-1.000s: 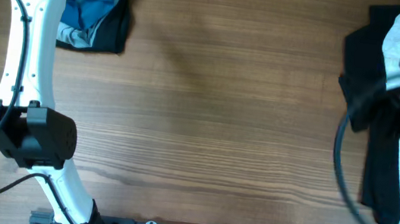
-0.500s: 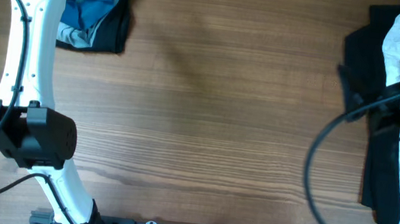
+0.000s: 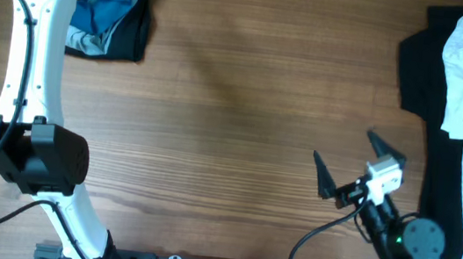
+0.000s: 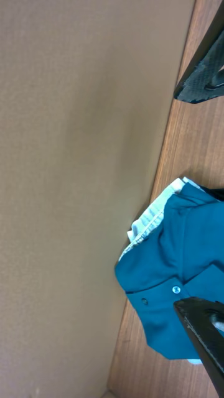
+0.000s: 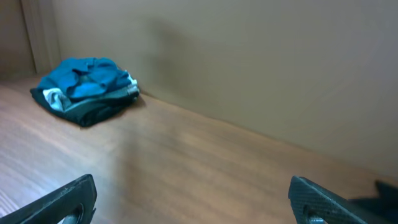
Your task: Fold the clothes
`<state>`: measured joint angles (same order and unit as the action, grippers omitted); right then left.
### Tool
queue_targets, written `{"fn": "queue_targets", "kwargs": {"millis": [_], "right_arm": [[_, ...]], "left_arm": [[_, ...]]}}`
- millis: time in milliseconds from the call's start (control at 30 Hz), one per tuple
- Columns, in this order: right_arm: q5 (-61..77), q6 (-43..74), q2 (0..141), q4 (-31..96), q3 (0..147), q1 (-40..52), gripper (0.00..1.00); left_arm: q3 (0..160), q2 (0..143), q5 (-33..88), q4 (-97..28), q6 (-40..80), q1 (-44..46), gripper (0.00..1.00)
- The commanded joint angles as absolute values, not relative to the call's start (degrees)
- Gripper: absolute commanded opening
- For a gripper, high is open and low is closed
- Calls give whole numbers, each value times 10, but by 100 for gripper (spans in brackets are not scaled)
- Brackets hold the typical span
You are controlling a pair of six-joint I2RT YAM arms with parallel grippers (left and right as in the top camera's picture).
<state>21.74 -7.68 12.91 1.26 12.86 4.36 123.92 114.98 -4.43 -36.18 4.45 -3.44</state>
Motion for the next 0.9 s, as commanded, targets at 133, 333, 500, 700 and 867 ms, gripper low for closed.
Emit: {"fn": "queue_targets", "kwargs": {"millis": [133, 333, 500, 700, 867], "right_arm": [[206, -58, 18, 5, 18, 47, 100], [206, -60, 17, -14, 5, 46, 100], [206, -60, 17, -14, 5, 46, 100], [206, -60, 17, -14, 5, 46, 100], [206, -60, 13, -18, 3, 47, 100]], "left_arm": [[1237, 1153, -39, -359, 52, -36, 100], [1237, 1153, -39, -359, 52, -36, 100], [1237, 1153, -39, -359, 52, -36, 100], [1237, 1153, -39, -359, 52, -36, 100], [1237, 1153, -39, -359, 52, -36, 100]]}}
